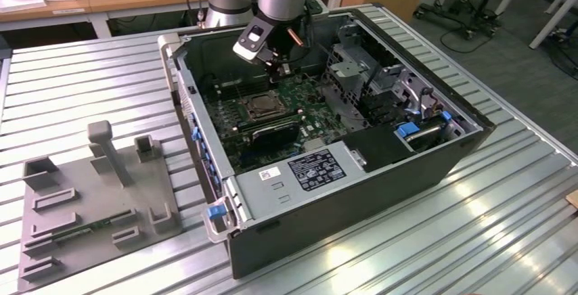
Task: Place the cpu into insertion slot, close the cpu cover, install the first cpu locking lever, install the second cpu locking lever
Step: 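Close the cpu cover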
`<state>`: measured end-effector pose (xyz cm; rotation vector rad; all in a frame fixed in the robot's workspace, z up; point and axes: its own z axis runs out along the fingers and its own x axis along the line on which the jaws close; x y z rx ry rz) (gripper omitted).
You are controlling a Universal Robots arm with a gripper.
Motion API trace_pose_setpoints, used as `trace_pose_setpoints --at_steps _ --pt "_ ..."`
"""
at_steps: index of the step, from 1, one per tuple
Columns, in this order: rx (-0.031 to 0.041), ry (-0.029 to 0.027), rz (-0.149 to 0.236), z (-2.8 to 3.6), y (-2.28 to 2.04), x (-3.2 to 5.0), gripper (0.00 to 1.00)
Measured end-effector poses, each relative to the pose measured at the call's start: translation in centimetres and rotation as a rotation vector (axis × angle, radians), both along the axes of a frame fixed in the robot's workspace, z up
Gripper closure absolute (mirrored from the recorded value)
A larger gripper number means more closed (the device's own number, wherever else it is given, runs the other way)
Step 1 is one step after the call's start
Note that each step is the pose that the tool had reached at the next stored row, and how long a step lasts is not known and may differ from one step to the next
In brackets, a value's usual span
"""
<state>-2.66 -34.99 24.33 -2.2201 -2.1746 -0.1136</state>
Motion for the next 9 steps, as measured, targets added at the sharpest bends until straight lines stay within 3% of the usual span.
trace_pose_setpoints --at_steps 6,9 --pt "0.0001 0.0 0.0 0.0 -0.01 -0.02 0.89" --pt "0.0001 0.0 0.0 -0.03 -0.02 -0.46 0.89"
